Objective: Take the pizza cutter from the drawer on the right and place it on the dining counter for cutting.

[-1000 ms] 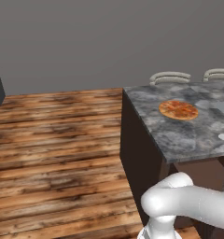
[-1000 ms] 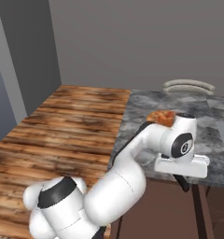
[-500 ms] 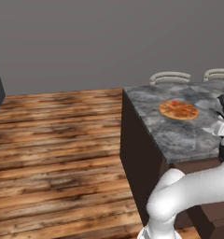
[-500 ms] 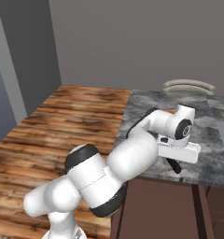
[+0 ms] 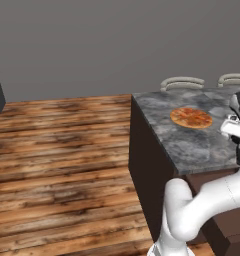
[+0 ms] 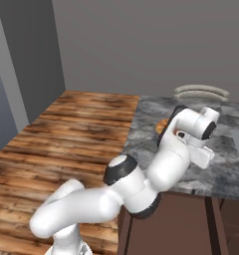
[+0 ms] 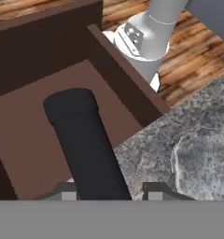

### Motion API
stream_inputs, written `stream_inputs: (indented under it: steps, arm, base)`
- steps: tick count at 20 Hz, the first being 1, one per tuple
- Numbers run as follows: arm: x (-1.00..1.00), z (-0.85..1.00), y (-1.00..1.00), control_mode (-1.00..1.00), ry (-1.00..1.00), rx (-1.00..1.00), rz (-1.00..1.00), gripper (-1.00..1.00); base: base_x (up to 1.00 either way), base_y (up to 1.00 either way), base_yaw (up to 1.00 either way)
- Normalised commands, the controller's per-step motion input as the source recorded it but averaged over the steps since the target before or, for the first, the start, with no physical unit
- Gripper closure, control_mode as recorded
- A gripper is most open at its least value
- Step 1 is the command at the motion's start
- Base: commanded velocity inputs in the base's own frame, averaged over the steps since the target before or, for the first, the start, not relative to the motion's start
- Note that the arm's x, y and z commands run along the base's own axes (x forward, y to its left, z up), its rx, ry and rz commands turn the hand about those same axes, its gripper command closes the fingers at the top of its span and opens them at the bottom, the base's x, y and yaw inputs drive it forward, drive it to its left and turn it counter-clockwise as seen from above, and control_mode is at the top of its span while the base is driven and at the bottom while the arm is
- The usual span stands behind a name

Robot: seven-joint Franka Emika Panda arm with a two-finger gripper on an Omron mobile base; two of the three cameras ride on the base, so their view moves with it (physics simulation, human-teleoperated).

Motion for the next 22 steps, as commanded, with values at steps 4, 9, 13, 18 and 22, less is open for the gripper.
stream_inputs:
  steps: [4, 9, 13, 18, 22]
  arm:
    - [0.34, -0.34, 0.00, -1.00, 0.09, -0.12, -0.81, 1.00]
    - [0.51, -0.28, 0.01, -1.00, 0.19, -0.33, -0.77, 1.00]
    - [0.42, -0.21, 0.00, -1.00, 0.31, -0.45, -0.68, 1.00]
    - [0.03, -0.81, 0.04, -1.00, 0.02, -0.24, -0.42, 1.00]
    - [0.00, -0.69, 0.12, -1.00, -0.09, -0.02, -0.16, 1.00]
  base:
    - [0.00, 0.00, 0.00]
    - [0.00, 0.00, 0.00]
    - [0.00, 0.00, 0.00]
    - [0.00, 0.00, 0.00]
    - [0.00, 0.00, 0.00]
